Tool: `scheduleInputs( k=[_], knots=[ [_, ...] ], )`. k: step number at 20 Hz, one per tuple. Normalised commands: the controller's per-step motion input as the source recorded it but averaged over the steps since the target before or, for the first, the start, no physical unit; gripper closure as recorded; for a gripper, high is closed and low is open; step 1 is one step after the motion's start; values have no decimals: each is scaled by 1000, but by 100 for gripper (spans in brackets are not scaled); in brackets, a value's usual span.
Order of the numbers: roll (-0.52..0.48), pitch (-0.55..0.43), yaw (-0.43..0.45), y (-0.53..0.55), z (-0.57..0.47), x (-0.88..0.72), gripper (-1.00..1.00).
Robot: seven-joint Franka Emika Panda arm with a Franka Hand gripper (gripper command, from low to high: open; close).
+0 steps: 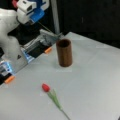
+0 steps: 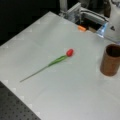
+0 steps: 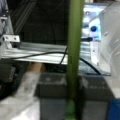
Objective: Flower insertion into a vase
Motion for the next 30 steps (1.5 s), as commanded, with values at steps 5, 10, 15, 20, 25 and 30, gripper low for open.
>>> scheduleInputs(
  k=[5,10,15,20,25,30],
  knots=[
    [-208,494,29,156,130,442,100],
    [-229,317,21,77,114,253,100],
    [-215,269,14,-20,100,165,100],
    [-188,383,-2,-52,88,213,100],
    [-209,473,-37,-3,61,363,100],
    [-228,387,-11,60,1,427,100]
  ],
)
